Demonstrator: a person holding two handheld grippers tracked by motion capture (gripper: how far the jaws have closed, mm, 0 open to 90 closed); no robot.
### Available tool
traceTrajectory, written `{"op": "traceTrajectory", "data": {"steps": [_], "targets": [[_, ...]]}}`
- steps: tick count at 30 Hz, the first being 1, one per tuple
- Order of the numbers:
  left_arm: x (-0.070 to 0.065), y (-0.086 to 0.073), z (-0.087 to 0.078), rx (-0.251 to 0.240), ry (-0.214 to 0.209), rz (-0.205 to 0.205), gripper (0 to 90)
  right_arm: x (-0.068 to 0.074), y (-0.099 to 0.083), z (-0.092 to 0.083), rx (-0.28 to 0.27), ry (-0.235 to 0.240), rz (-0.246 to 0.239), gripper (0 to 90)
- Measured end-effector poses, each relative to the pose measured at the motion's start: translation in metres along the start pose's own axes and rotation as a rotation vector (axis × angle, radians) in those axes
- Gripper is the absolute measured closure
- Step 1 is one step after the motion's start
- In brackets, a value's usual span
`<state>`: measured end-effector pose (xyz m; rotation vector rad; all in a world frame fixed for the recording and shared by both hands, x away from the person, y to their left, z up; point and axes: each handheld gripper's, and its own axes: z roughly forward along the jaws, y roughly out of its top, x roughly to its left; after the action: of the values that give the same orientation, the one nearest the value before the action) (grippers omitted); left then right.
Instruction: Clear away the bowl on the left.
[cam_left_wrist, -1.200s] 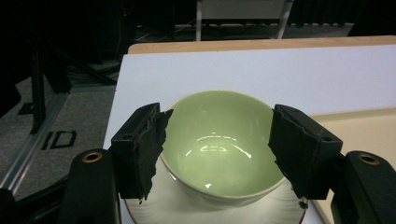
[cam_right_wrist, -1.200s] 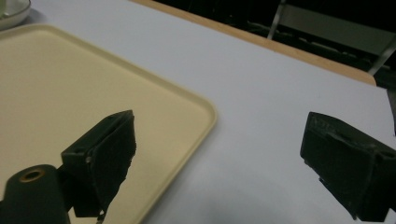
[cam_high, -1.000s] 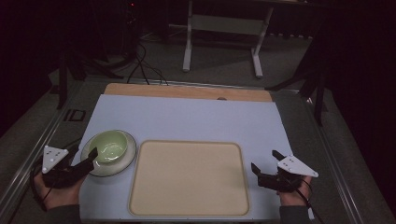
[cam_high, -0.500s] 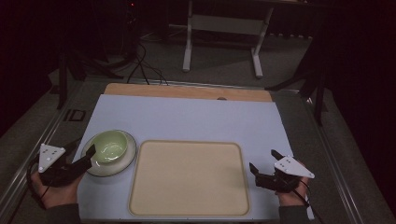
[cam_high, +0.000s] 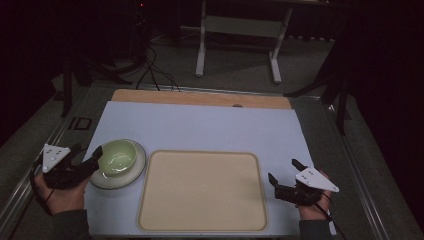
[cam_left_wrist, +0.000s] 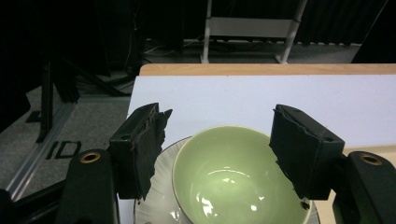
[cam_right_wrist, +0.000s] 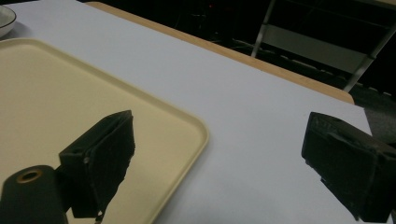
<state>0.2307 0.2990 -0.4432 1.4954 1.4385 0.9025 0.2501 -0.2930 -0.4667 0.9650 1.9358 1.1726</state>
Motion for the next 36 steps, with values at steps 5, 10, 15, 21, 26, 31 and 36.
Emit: {"op": "traceTrajectory", "data": {"steps": [5,10,15,21,26,31,36], "targets": [[0.002,-0.003,0.007,0.01,0.01,0.002,33.9,0.0,0.0,-0.001,-0.006,0.002,-0.005,9.2],[0.011,-0.011,0.018,0.045,0.04,-0.025,33.8,-0.002,0.0,-0.001,-0.01,-0.008,-0.004,9.2],[0.013,-0.013,0.023,0.06,0.068,-0.02,38.6,-0.003,0.0,-0.003,-0.02,-0.012,-0.004,9.2],[0.013,-0.014,0.032,0.094,0.069,-0.012,40.5,-0.006,0.0,-0.004,-0.028,-0.018,0.001,9.2],[0.016,-0.015,0.039,0.131,0.066,-0.027,39.7,-0.005,0.0,-0.003,-0.027,-0.019,-0.004,9.2],[0.017,-0.016,0.046,0.156,0.059,-0.027,40.4,-0.006,0.0,-0.003,-0.027,-0.022,-0.005,9.2],[0.017,-0.017,0.053,0.182,0.054,-0.03,42.1,-0.007,0.0,-0.003,-0.028,-0.022,-0.004,9.2]]}}
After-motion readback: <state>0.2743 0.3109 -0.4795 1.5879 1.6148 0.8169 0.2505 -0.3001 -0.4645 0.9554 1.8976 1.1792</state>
